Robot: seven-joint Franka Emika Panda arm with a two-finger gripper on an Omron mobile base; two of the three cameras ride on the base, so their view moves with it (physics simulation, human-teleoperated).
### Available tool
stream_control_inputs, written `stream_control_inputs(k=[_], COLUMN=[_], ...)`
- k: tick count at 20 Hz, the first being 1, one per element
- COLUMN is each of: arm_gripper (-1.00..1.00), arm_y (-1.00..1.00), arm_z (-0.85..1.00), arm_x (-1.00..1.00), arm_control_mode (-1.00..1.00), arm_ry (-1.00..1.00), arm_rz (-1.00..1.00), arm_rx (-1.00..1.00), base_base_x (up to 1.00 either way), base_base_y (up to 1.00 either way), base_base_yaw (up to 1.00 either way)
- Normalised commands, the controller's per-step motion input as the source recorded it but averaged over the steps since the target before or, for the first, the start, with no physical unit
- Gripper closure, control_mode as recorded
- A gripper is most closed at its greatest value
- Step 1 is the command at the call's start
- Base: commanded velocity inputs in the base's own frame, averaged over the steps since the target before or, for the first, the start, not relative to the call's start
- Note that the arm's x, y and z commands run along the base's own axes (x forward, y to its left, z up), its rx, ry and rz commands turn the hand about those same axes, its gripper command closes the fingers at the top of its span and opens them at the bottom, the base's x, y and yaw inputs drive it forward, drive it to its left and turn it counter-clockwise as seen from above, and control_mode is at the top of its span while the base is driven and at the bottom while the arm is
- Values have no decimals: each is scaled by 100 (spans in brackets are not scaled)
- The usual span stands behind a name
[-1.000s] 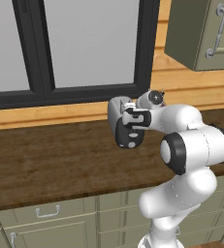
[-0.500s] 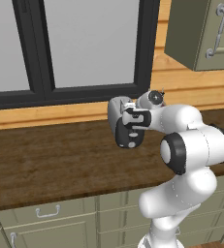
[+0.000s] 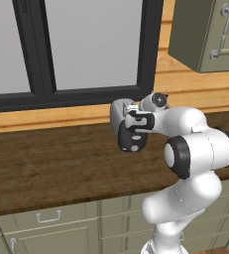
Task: Start the toaster. Once the lever pops up, take the bread to the plate on the dining counter.
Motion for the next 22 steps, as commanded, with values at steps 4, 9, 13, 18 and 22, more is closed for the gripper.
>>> stream_control_inputs(k=[4,9,13,18,22], arm_gripper=[-100,-100,-100,-100,-100], arm_y=[0,0,0,0,0], arm_z=[0,0,0,0,0], arm_x=[0,0,0,0,0], arm_control_mode=[-100,-100,-100,-100,-100], arm_ry=[0,0,0,0,0], arm_rz=[0,0,0,0,0], arm_rx=[0,0,0,0,0], base_base_x=[0,0,0,0,0], base_base_y=[0,0,0,0,0], base_base_yaw=[0,0,0,0,0])
